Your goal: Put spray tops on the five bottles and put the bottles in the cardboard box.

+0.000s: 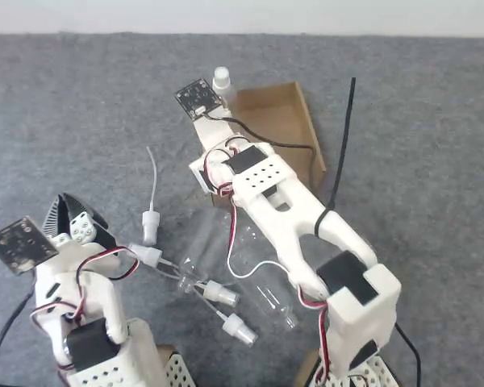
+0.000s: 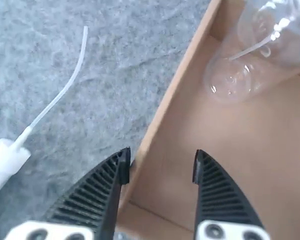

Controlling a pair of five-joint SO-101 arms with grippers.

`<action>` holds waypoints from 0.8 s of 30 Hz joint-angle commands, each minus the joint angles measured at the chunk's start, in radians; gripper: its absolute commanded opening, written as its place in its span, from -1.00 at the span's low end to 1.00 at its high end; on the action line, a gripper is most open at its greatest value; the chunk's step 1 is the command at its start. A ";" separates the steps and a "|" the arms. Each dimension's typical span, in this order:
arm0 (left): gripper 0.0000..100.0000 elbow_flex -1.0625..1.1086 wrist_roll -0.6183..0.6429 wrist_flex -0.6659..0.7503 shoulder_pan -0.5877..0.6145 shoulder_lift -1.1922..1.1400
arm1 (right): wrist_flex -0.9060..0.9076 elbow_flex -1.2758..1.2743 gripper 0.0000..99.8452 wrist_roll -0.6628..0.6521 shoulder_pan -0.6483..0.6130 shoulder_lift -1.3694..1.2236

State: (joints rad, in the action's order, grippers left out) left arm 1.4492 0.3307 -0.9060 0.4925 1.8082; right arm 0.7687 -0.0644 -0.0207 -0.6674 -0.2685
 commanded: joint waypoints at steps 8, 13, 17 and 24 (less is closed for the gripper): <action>-0.97 -0.008 -0.006 0.034 0.005 0.015 | 0.133 0.009 -0.67 -0.021 -0.008 0.194; -0.97 -0.008 -0.006 0.034 0.005 0.015 | 0.225 0.009 -0.67 -0.023 -0.008 0.294; -0.97 -0.008 -0.006 0.034 0.005 0.015 | 0.320 0.006 -0.67 -0.023 -0.012 0.384; -0.97 -0.007 -0.006 0.034 0.005 0.015 | 0.541 0.005 -0.67 -0.017 -0.010 0.479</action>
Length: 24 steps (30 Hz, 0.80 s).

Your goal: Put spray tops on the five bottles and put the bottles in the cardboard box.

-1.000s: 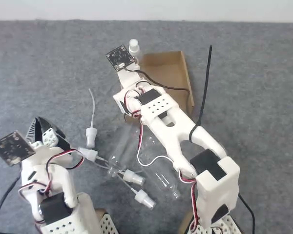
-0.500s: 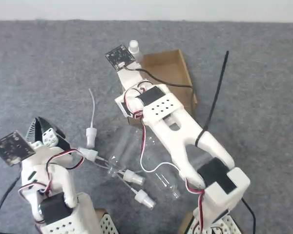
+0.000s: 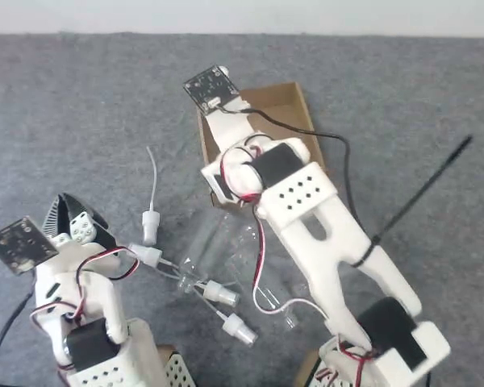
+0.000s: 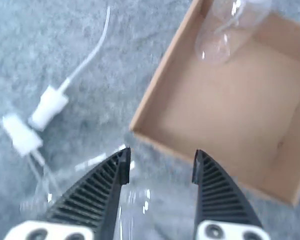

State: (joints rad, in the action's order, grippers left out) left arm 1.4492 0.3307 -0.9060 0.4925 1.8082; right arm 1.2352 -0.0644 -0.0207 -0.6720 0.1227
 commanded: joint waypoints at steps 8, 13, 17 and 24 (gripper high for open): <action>-0.97 0.016 -0.006 0.063 0.005 0.015 | 0.282 0.005 -0.66 -0.017 -0.010 0.143; -0.96 0.018 -0.006 0.063 0.005 0.015 | 0.418 0.003 -0.66 -0.017 -0.005 0.174; -0.91 0.019 -0.006 0.063 0.005 0.015 | 0.513 0.002 -0.66 -0.015 -0.002 0.177; -0.91 0.019 -0.006 0.061 0.005 0.015 | 0.538 -0.135 -0.66 -0.021 -0.002 0.203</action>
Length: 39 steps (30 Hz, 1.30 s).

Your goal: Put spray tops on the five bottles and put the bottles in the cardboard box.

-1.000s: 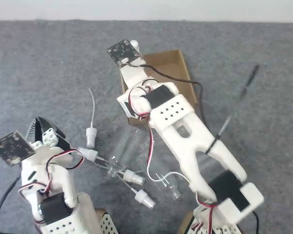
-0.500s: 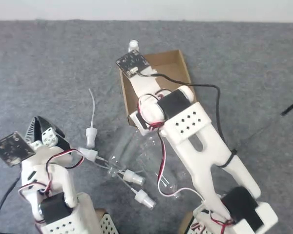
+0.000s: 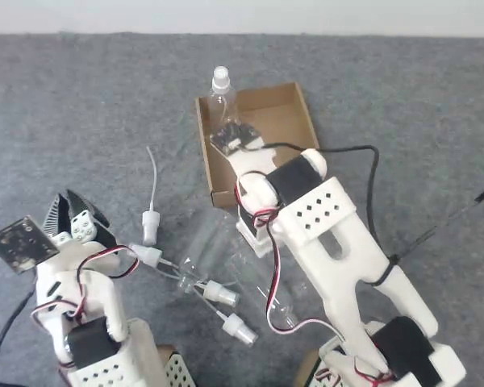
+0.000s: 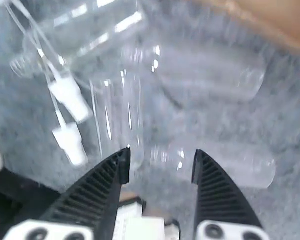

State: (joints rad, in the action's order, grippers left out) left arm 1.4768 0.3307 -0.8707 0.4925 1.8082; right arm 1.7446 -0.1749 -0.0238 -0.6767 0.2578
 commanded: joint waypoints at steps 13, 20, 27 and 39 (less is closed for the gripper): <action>-0.91 -0.008 -0.006 0.026 0.006 0.015 | -0.036 -0.215 -0.67 -0.399 0.050 0.318; -0.91 -0.008 -0.006 0.026 0.006 0.015 | -0.065 -0.333 -0.66 -0.674 0.196 0.374; -0.91 -0.008 -0.006 0.026 0.006 0.015 | -0.056 -0.345 -0.66 -0.961 0.300 0.386; -0.91 -0.008 -0.006 0.026 0.006 0.015 | -0.065 -0.473 -0.31 -1.195 0.295 0.387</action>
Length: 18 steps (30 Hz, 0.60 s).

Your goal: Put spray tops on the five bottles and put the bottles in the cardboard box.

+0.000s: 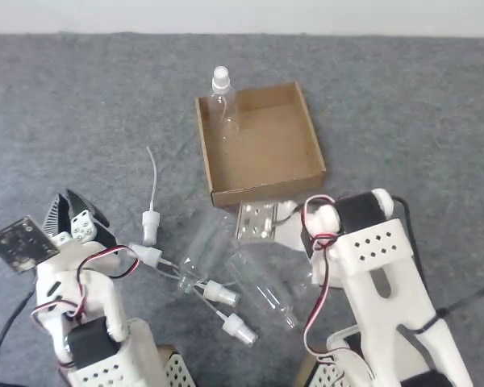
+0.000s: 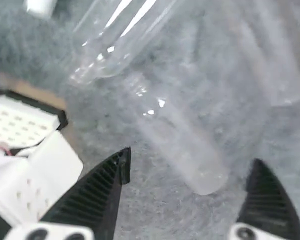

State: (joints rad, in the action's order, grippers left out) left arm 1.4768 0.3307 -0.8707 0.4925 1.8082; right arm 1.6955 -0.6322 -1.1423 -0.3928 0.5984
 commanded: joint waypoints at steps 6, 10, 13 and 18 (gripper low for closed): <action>-0.91 -0.008 -0.006 0.026 0.006 0.015 | -0.133 -0.141 -0.31 -0.169 0.018 0.036; -0.91 -0.008 -0.006 0.026 0.006 0.015 | -0.254 -0.235 -0.31 -0.170 0.016 0.036; -0.91 -0.008 -0.006 0.026 0.006 0.015 | -0.311 -0.282 -0.31 -0.170 0.016 0.036; -0.91 -0.008 -0.006 0.026 0.006 0.015 | -0.351 -0.339 -0.31 -0.219 0.018 0.036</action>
State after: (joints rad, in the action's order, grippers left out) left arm 1.4768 0.3307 -0.8707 0.4925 1.8082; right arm 1.3702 -0.9651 -1.3142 -0.3913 0.5984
